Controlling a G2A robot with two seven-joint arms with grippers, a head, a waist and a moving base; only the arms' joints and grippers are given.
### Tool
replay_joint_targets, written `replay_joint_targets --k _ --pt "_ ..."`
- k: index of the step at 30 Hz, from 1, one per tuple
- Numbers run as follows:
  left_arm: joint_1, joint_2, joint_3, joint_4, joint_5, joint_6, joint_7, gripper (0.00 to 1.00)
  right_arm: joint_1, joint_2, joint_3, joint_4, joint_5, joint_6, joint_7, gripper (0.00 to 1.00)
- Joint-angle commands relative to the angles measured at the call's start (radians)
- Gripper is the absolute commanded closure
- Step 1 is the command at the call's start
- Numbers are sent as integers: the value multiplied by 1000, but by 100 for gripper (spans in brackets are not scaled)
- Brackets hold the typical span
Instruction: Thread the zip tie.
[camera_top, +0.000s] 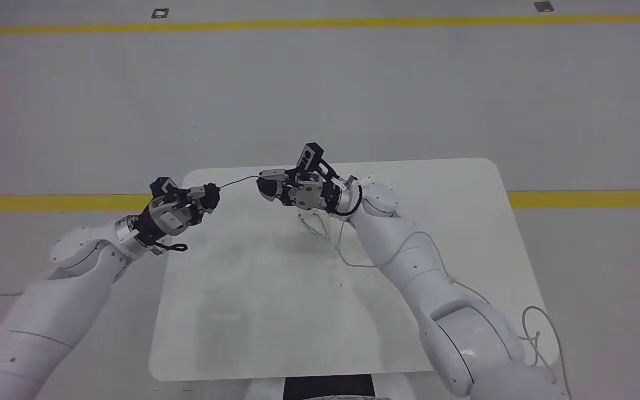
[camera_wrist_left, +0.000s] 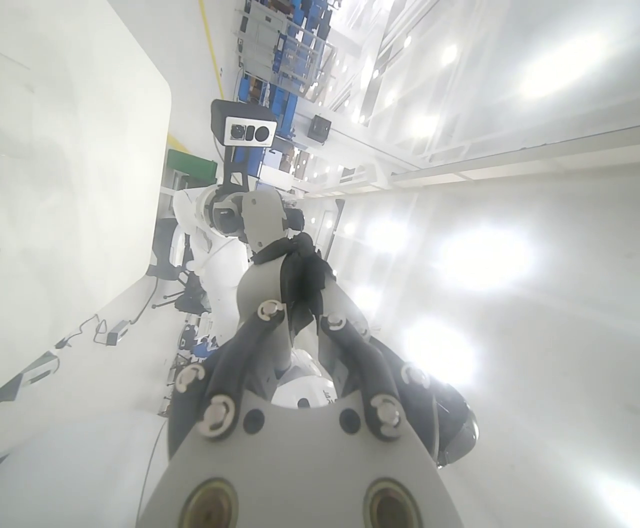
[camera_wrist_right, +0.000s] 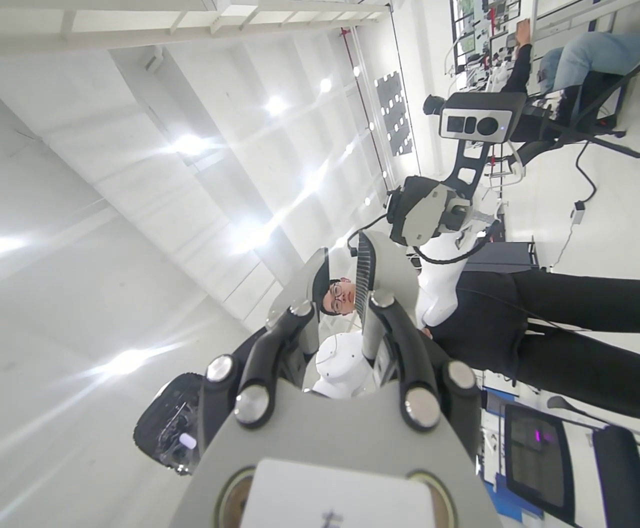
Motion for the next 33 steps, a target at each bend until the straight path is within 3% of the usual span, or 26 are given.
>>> replay_joint_targets --k 1,9,19,23,31,32,33 --pt "0 -3 -2 0 3 3 -3 100 1 0 -4 1 3 0 1 86" --pt "2 -13 -9 -3 10 13 -10 100 2 2 -15 6 17 -2 -4 85" --pt "3 -24 -21 0 24 23 -17 100 5 6 -25 14 28 -6 -10 91" --pt "4 -28 -24 1 29 28 -20 100 6 8 -28 16 32 -7 -12 100" --pt "5 -37 -31 5 44 28 -8 100 9 12 -35 18 30 -20 -18 100" --pt "6 -39 -32 4 45 30 -3 65 10 14 -36 18 22 -27 -21 100" --pt "6 -40 -34 4 48 30 3 11 11 16 -36 19 15 -33 -24 100"
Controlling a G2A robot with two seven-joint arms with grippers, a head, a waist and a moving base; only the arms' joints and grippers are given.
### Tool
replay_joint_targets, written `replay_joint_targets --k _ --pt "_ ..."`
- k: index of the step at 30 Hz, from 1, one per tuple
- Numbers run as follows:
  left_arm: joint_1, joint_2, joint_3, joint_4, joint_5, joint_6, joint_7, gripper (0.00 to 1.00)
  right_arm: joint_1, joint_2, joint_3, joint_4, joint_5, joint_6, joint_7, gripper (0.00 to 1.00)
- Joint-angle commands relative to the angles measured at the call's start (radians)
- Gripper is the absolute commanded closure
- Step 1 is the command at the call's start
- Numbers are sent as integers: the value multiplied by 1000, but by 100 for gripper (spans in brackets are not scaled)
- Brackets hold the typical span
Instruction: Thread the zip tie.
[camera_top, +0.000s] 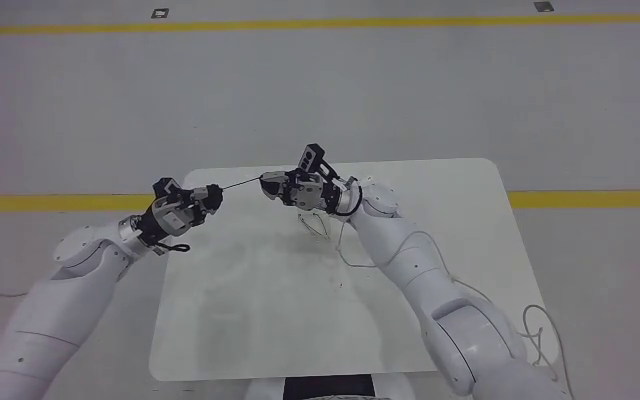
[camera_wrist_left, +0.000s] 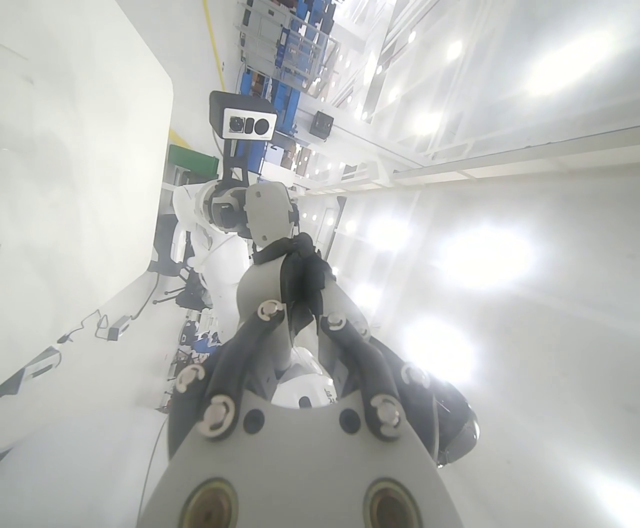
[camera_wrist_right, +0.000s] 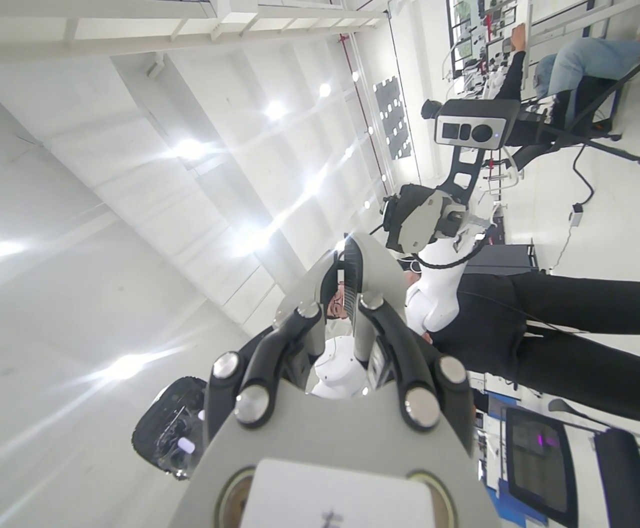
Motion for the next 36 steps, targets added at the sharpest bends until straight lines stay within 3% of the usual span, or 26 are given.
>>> replay_joint_targets --k 1,11,13,34,36 --pt "1 -2 -2 -1 2 1 10 0 2 3 -1 1 -13 -10 -5 100" --pt "0 -14 -8 -6 4 4 -2 0 -2 11 -14 -14 -34 -26 -15 100" --pt "-1 -17 -16 -5 21 -35 16 0 -7 11 -9 -18 -12 -29 -2 100" --pt "-1 -17 -16 -5 21 -35 16 0 -7 11 -9 -18 -12 -29 -2 100" --pt "-1 -18 -15 -9 21 -35 24 0 -24 13 -16 -47 -27 -15 -29 100"
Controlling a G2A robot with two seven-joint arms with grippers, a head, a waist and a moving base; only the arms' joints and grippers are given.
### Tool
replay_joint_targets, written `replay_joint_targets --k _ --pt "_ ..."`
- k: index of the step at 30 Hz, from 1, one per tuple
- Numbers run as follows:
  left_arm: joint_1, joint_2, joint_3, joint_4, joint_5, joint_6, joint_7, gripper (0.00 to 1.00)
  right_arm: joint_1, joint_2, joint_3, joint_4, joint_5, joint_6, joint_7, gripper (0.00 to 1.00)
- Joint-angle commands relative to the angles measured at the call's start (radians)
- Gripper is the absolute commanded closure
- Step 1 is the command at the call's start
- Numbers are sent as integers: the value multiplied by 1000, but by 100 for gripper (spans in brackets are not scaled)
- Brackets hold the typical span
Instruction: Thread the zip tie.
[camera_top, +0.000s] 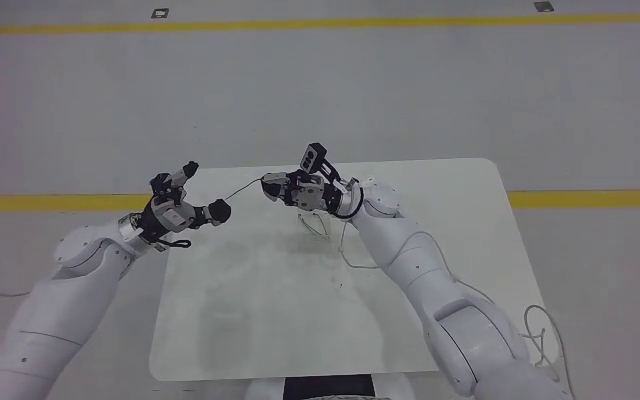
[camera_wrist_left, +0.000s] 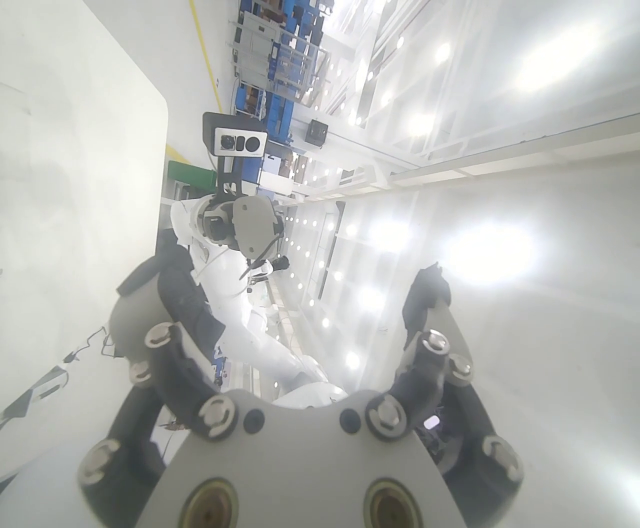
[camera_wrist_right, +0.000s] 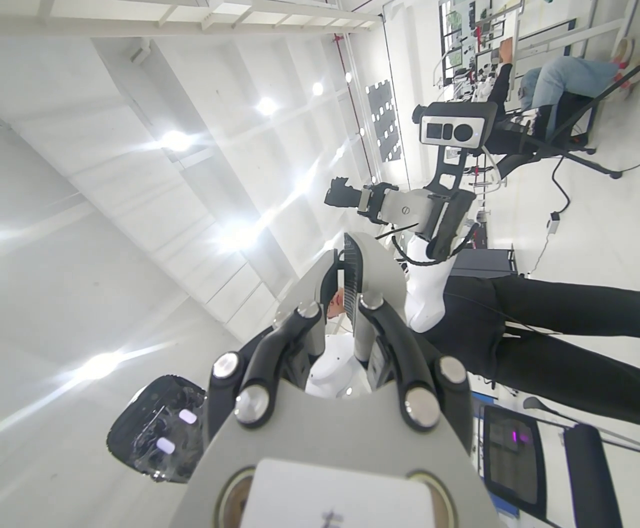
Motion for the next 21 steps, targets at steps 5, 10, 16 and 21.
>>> replay_joint_targets --k 5,10,16,21 --pt "-26 -4 12 -16 71 -14 -99 0 -40 5 -19 -76 -12 70 -26 100" --pt "-55 -13 30 9 76 -37 -172 0 -57 3 -27 -94 25 90 -30 100" --pt "-65 -19 35 22 75 -79 -193 0 -60 4 -25 -95 44 91 -26 100" --pt "-63 -20 38 15 79 -80 -178 0 -63 4 -24 -98 48 91 -30 100"
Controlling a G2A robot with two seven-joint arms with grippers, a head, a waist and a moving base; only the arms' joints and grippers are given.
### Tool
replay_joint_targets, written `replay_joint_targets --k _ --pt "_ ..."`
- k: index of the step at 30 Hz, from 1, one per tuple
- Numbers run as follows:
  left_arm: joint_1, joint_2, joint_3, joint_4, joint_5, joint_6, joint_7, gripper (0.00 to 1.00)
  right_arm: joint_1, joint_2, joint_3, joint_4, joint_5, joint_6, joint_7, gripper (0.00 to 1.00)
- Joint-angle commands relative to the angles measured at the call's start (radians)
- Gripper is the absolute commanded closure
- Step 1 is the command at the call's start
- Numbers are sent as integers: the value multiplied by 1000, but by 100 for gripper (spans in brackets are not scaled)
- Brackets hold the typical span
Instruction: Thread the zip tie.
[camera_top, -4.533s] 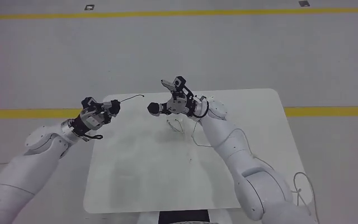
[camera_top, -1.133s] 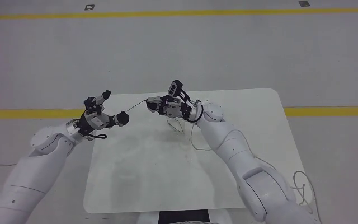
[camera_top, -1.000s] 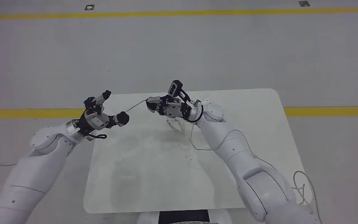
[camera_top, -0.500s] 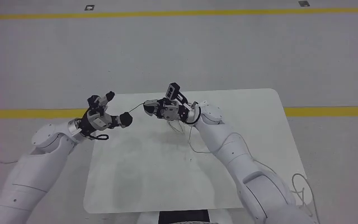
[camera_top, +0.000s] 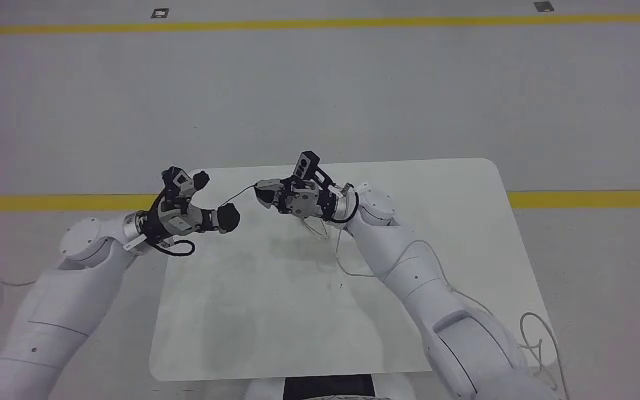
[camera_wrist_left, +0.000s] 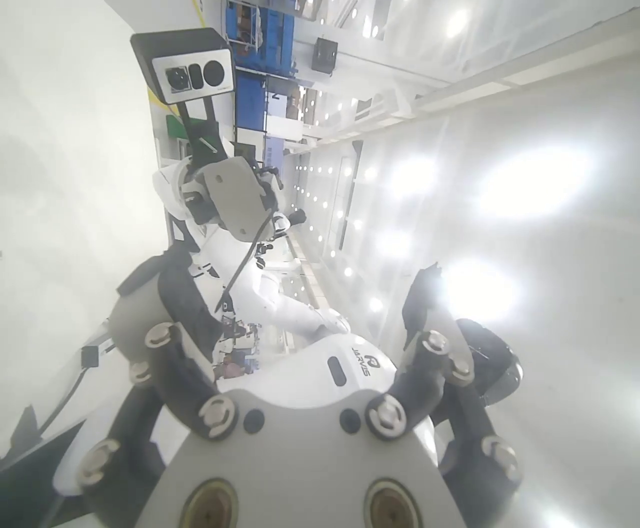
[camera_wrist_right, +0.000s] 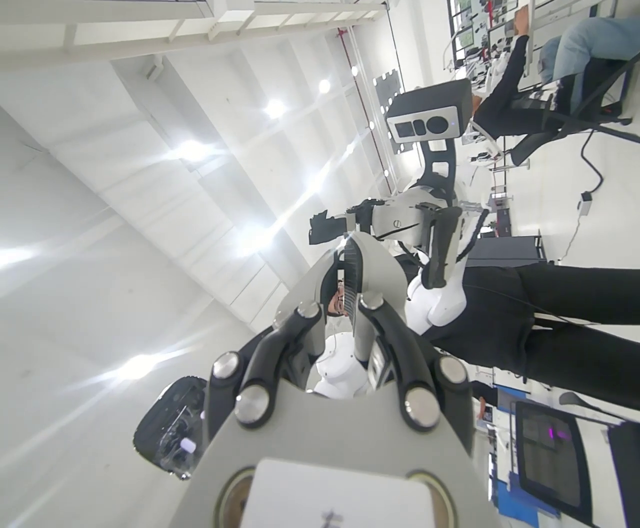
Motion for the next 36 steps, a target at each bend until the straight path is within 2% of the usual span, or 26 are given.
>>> replay_joint_targets --k 1,8,12,14,15,25,35,36 --pt "6 -3 7 -12 2 -2 15 0 -16 -1 2 -19 19 3 -13 100" --pt "9 -12 9 -4 0 -22 18 0 -57 3 5 -91 79 37 0 100" --pt "3 -18 9 -1 -7 -31 16 33 -54 7 -11 -104 53 49 -3 100" --pt "-2 -22 12 -1 -9 -33 14 46 -52 9 -20 -108 32 52 -12 100" --pt "-4 -23 13 0 -9 -33 12 49 -52 10 -23 -110 26 52 -15 100" --pt "-16 -36 18 10 -14 -36 4 60 -57 25 -34 -143 -45 18 -59 100" --pt "-15 -43 7 17 6 -33 -1 66 -62 48 -34 -183 -117 17 -56 100" --pt "-14 -44 6 18 6 -34 -3 69 -61 50 -35 -186 -123 15 -55 100"
